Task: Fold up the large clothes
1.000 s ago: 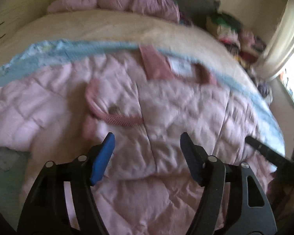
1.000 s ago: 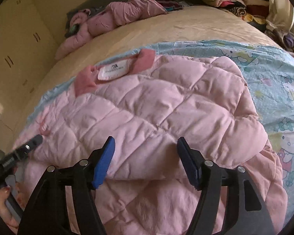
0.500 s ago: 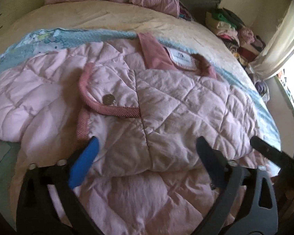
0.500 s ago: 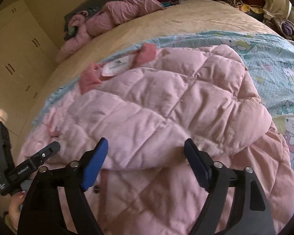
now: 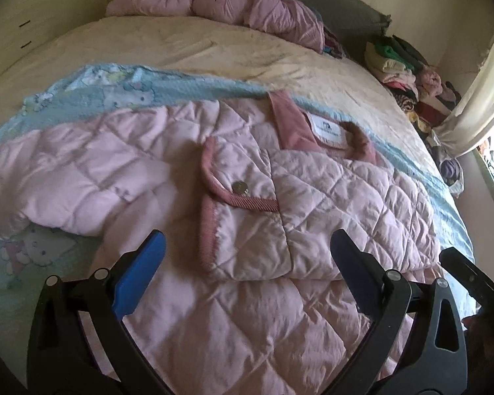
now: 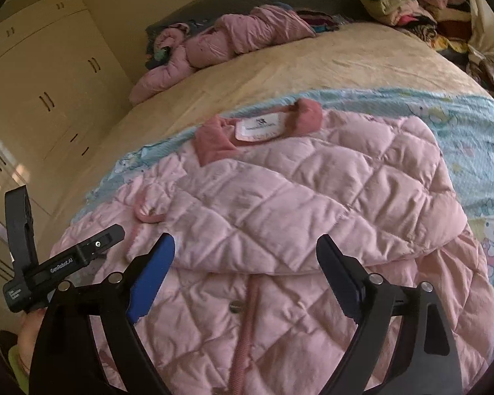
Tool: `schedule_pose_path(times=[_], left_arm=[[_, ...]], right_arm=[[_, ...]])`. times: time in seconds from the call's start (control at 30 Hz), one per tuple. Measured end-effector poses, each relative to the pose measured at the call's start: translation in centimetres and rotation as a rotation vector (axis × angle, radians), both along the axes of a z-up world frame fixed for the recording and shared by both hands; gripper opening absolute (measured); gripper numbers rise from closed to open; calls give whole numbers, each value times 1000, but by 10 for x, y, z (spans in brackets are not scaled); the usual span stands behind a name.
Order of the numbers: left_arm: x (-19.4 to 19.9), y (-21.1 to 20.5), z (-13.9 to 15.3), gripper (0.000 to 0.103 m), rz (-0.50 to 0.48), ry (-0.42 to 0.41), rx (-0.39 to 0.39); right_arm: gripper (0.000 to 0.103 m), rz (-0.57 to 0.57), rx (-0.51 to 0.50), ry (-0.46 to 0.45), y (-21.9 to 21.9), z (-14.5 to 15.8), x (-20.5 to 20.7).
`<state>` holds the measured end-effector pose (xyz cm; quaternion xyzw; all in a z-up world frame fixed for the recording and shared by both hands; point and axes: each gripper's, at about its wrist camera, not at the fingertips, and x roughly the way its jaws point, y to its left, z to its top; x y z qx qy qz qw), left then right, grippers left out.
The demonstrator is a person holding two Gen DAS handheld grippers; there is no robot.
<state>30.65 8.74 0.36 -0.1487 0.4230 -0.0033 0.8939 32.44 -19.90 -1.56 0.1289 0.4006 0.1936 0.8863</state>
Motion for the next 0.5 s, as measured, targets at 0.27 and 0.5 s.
schedule_pose_path(times=[0.27, 0.5], left_arm=[[-16, 35, 21, 94, 82, -58, -40], [-24, 68, 29, 94, 170, -79, -67]], right_arm=[[88, 38, 51, -28, 18, 23, -10], [88, 82, 56, -55, 47, 44, -13]])
